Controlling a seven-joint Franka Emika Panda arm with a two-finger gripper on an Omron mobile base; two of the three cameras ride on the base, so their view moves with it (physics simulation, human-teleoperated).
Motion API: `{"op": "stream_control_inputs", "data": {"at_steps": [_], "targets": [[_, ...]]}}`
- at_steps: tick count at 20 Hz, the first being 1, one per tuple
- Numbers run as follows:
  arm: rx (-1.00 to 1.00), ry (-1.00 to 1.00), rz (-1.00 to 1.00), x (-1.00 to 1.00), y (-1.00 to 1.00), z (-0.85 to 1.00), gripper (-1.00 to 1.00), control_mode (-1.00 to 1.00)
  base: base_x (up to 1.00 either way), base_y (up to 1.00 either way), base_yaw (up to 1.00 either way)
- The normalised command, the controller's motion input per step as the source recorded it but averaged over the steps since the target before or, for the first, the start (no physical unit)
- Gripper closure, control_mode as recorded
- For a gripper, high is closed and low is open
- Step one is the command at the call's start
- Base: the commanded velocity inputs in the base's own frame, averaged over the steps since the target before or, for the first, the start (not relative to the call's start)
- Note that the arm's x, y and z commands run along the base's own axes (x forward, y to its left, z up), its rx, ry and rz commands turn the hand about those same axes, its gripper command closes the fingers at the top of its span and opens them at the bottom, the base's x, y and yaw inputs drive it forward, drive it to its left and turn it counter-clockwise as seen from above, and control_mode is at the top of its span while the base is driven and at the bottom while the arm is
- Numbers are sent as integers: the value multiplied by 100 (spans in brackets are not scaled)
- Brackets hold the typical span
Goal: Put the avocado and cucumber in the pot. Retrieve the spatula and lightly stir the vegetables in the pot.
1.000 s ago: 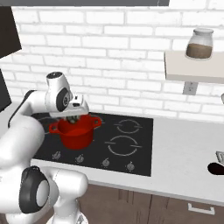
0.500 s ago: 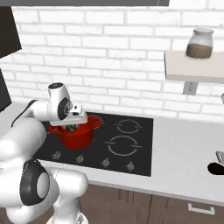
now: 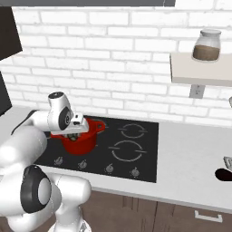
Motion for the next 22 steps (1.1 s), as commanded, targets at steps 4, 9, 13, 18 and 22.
{"op": "stream_control_inputs", "data": {"at_steps": [4, 9, 13, 18, 22], "targets": [[0, 6, 0, 1, 0, 0, -100, -100, 0, 0, 0], [0, 13, 0, 16, 1, 1, -100, -100, 0, 0, 0], [0, 2, 0, 3, 0, 27, -100, -100, 0, 0, 0], [4, -8, 0, -4, 0, 70, -100, -100, 0, 0, 0], [4, -9, -2, -71, -11, 84, -100, -100, 0, 0, 0]]}}
